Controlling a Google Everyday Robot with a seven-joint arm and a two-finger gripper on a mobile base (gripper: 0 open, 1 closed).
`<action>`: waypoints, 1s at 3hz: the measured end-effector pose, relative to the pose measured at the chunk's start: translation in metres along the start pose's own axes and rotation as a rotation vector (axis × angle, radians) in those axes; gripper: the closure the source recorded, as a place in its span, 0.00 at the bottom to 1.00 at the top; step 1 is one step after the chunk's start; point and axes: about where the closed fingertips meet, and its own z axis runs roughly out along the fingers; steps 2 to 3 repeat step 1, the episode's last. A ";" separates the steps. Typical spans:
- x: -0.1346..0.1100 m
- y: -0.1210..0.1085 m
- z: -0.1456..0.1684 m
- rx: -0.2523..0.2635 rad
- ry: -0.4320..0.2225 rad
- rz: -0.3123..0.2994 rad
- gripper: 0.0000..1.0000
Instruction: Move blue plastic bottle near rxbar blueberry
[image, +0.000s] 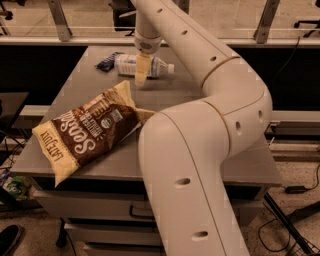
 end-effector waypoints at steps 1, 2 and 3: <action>0.000 0.000 0.000 0.000 0.000 0.000 0.00; 0.000 0.000 0.000 0.000 0.000 0.000 0.00; 0.000 0.000 0.000 0.000 0.000 0.000 0.00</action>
Offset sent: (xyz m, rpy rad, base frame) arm 0.0000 0.0000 0.0000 0.0000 0.0000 0.0000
